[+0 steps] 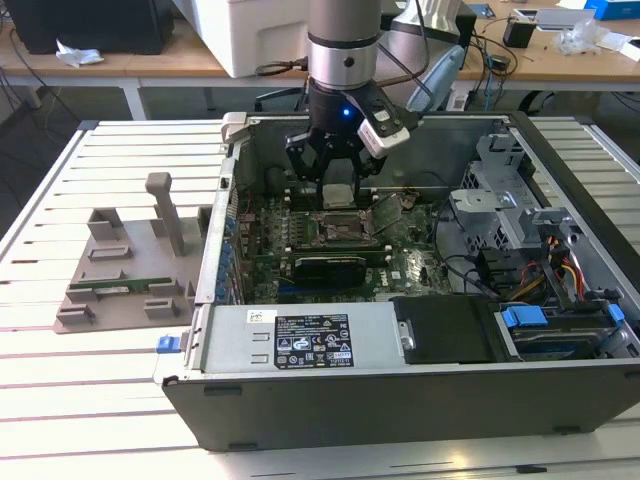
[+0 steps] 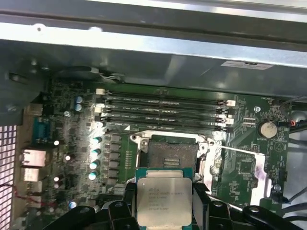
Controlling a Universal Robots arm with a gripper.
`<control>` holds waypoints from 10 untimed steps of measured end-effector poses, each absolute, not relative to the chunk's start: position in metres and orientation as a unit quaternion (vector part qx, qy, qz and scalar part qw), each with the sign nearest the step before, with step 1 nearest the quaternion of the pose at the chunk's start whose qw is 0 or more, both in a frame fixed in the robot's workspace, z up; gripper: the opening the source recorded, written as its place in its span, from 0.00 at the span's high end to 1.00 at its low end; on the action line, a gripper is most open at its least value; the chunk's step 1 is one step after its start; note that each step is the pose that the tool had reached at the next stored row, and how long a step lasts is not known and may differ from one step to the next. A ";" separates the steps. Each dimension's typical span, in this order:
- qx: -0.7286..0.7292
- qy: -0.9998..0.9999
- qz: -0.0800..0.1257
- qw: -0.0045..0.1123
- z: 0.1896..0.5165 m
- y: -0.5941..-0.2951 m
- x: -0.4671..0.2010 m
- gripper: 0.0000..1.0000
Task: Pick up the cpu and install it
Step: 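Pick up the cpu and move it towards the insertion slot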
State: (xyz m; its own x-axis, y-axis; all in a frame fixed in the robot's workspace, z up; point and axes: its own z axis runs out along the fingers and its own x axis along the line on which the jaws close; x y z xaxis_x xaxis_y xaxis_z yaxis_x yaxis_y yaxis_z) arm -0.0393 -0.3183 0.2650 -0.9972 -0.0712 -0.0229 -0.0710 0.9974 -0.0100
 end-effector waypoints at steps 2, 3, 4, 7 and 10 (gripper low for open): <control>-0.036 0.999 -0.005 0.011 0.261 -0.317 -0.036 0.45; -0.036 0.999 -0.005 0.011 0.259 -0.316 -0.034 0.45; -0.036 0.999 -0.006 0.011 0.258 -0.315 -0.033 0.45; -0.036 0.999 -0.010 0.011 0.254 -0.311 -0.026 0.45; -0.036 0.999 -0.014 0.011 0.253 -0.309 -0.023 0.45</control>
